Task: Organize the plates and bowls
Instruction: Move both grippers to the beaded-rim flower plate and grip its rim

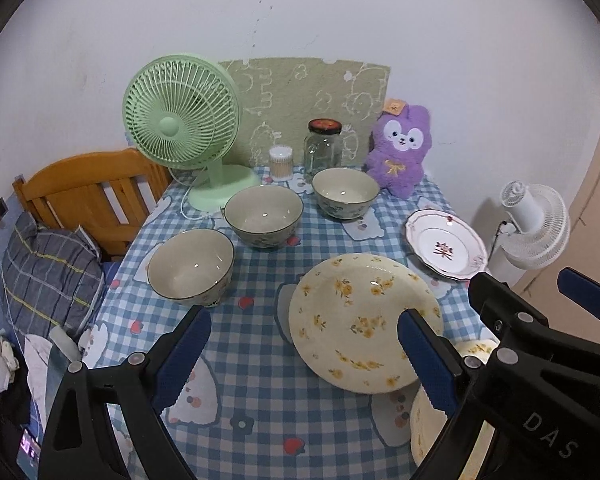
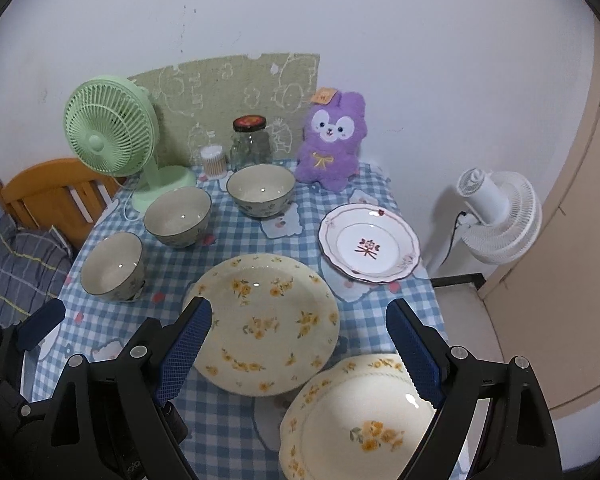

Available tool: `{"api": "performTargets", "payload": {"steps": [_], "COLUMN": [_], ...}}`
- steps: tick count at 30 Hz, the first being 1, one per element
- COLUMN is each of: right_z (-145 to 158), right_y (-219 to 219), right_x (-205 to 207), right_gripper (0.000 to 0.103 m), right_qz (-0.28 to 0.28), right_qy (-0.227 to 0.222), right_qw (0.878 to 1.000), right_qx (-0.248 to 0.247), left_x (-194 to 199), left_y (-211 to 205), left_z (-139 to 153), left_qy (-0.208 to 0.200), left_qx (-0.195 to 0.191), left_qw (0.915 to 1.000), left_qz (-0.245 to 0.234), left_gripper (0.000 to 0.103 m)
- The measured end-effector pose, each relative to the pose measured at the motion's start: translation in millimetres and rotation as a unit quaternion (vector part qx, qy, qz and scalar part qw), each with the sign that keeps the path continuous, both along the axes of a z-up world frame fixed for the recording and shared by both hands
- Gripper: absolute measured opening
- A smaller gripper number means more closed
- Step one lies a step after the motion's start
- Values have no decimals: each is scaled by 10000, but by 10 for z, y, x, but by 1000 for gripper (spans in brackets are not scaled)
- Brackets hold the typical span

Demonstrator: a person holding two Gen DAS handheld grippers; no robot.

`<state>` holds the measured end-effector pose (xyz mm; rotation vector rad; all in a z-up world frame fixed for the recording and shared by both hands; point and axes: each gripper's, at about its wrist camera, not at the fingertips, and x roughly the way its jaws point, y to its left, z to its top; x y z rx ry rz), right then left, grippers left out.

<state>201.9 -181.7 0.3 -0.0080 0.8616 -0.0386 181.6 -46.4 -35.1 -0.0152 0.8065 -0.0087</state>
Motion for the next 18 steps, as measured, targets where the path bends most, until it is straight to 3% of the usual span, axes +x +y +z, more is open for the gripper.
{"api": "performTargets", "payload": {"steps": [18], "right_z": [-830], "right_y": [-226], "right_x": [828], "right_gripper": [91], "right_qz": [347], "right_qy": [470], "right_qw": [9979], "right_qx": [276], "left_x": [758], "left_y": [-227], "left_z": [-723], "left_qy": [555], "left_qx": [32], "left_qw": [9970], "left_qz": [536], "left_gripper": [92]}}
